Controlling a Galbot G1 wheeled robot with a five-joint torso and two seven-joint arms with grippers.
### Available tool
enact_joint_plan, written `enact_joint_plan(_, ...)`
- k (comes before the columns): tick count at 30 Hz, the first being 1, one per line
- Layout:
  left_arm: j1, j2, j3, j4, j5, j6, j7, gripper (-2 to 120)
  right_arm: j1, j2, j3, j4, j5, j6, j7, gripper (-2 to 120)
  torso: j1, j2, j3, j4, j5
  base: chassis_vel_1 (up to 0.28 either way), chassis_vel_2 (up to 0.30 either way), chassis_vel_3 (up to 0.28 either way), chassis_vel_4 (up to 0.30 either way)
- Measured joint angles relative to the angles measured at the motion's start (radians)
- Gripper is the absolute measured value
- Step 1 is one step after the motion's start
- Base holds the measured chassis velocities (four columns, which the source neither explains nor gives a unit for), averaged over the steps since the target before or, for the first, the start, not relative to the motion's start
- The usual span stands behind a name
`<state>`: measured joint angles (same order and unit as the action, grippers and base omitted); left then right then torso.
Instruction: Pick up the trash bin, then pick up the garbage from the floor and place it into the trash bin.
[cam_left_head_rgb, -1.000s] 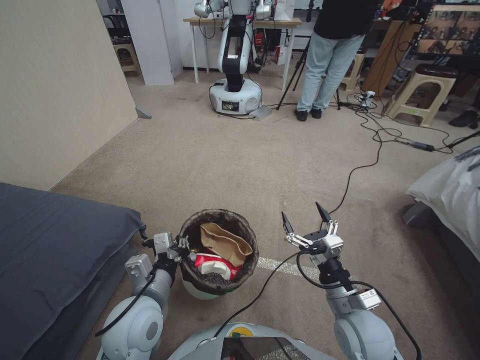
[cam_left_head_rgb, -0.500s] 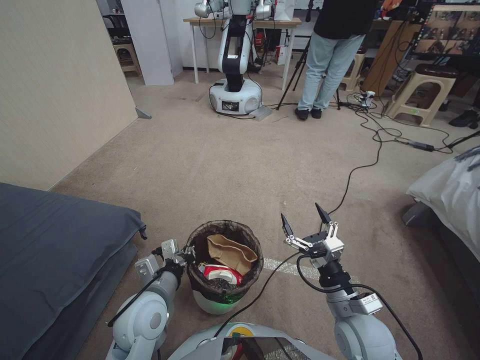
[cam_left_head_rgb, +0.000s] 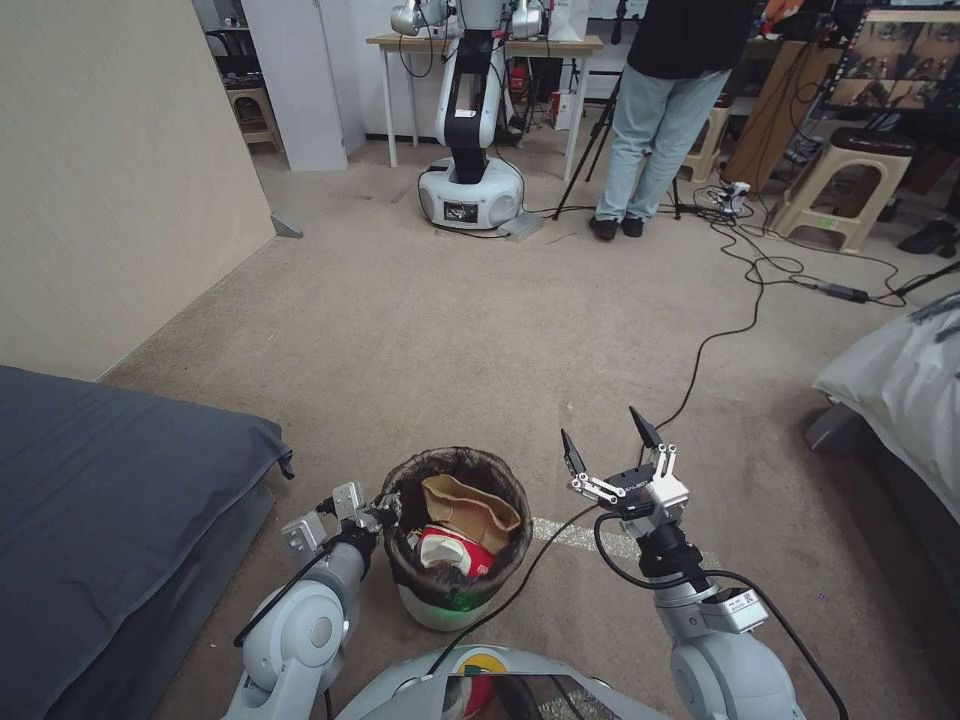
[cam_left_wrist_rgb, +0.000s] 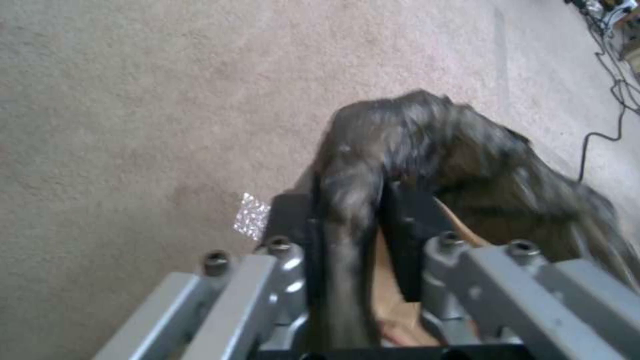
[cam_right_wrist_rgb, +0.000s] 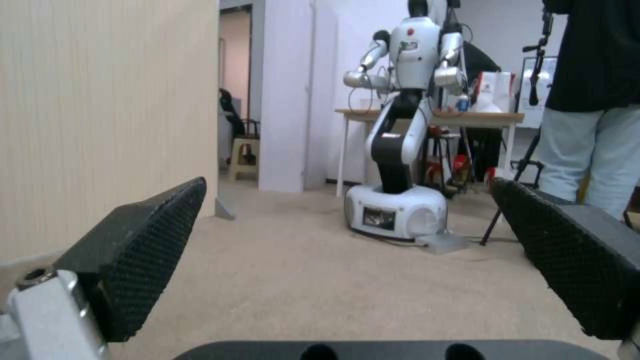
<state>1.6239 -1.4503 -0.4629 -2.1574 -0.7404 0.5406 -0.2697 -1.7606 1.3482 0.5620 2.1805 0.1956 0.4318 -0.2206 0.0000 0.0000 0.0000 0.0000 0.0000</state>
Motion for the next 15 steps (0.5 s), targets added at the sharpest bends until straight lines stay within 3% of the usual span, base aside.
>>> enact_joint_plan(15, -0.002, 0.006, -0.009, 0.006, 0.013, -0.051, 0.033, 78, 0.007, 0.002, -0.002, -0.003, 0.005, 0.000, -0.008, 100, 0.000, 0.000, 0.000, 0.0000, -0.0001, 0.000, 0.000, 0.000, 0.000)
